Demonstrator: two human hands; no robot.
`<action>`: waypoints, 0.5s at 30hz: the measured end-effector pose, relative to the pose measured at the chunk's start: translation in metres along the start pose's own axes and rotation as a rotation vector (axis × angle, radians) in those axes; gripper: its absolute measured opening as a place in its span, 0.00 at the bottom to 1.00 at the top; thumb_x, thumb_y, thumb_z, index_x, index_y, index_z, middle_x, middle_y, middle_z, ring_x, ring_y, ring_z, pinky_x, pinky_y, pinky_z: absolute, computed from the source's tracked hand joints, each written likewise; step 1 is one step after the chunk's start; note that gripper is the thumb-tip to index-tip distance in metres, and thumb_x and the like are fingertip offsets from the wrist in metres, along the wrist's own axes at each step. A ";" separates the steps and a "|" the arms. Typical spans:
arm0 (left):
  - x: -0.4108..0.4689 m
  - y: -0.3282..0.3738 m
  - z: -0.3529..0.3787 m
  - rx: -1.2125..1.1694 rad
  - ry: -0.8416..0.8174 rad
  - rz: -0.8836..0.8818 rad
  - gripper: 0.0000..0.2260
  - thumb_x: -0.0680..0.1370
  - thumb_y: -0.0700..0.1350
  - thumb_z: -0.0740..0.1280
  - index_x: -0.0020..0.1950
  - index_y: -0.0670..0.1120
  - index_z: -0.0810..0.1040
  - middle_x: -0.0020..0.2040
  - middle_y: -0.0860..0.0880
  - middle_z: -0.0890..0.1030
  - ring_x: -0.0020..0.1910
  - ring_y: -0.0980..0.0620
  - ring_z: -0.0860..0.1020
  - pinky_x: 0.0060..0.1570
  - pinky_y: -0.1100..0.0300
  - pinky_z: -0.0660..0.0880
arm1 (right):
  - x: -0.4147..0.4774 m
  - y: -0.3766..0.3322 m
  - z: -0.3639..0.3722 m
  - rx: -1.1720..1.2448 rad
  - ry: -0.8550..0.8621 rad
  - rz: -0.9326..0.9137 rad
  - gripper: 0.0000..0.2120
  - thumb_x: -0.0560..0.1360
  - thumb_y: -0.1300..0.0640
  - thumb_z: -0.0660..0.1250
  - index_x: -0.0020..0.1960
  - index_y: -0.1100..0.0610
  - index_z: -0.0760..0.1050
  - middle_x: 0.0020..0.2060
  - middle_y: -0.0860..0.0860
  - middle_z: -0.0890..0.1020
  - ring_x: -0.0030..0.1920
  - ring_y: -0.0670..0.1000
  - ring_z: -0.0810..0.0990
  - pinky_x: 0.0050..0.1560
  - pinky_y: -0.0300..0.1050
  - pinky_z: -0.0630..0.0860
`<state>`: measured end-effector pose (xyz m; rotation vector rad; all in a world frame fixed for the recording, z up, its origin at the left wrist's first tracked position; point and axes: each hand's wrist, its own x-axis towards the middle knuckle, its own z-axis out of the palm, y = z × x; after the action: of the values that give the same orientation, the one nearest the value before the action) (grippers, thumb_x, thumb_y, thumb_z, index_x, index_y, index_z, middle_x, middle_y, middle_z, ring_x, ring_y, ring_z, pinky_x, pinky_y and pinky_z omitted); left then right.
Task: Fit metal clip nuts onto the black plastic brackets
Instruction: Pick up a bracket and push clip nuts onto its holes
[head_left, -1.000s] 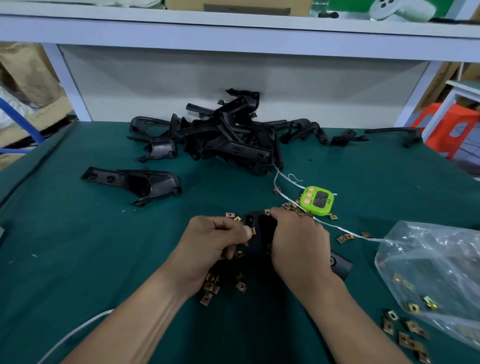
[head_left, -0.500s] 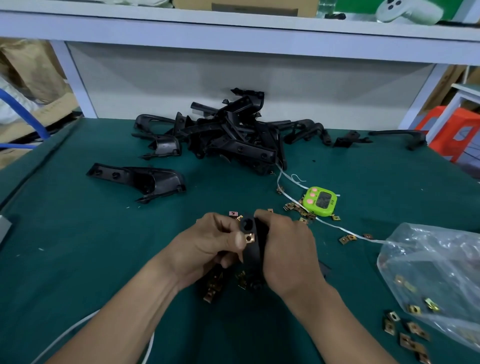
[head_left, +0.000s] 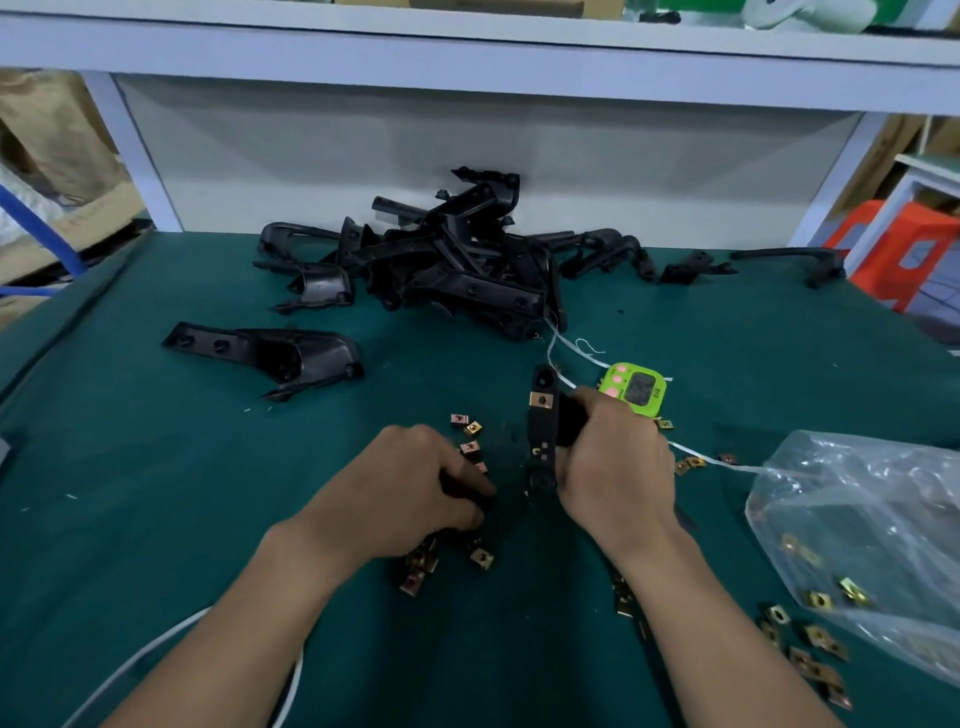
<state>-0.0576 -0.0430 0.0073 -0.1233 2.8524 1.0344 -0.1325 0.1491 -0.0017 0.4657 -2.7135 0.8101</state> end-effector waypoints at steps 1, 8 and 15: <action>0.002 -0.001 0.001 -0.009 0.005 0.010 0.13 0.68 0.49 0.80 0.43 0.68 0.85 0.36 0.64 0.82 0.38 0.65 0.80 0.35 0.75 0.71 | 0.000 0.000 0.001 -0.002 -0.017 -0.003 0.12 0.65 0.53 0.68 0.49 0.50 0.76 0.32 0.50 0.78 0.39 0.65 0.78 0.37 0.49 0.70; 0.003 0.002 0.010 -0.159 0.161 -0.003 0.09 0.80 0.46 0.70 0.40 0.48 0.85 0.33 0.52 0.83 0.30 0.57 0.80 0.32 0.65 0.76 | 0.000 -0.001 0.001 0.009 -0.012 0.006 0.12 0.65 0.50 0.63 0.47 0.51 0.75 0.33 0.52 0.80 0.38 0.65 0.76 0.37 0.49 0.70; -0.004 0.025 0.009 -1.193 -0.022 -0.164 0.08 0.81 0.41 0.68 0.46 0.40 0.85 0.40 0.40 0.85 0.34 0.49 0.84 0.31 0.63 0.79 | 0.001 0.000 0.000 0.000 -0.014 0.040 0.11 0.64 0.56 0.68 0.46 0.49 0.73 0.27 0.46 0.70 0.34 0.61 0.69 0.36 0.46 0.66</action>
<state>-0.0554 -0.0176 0.0171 -0.3996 1.7544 2.4357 -0.1332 0.1487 -0.0009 0.4201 -2.7436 0.8195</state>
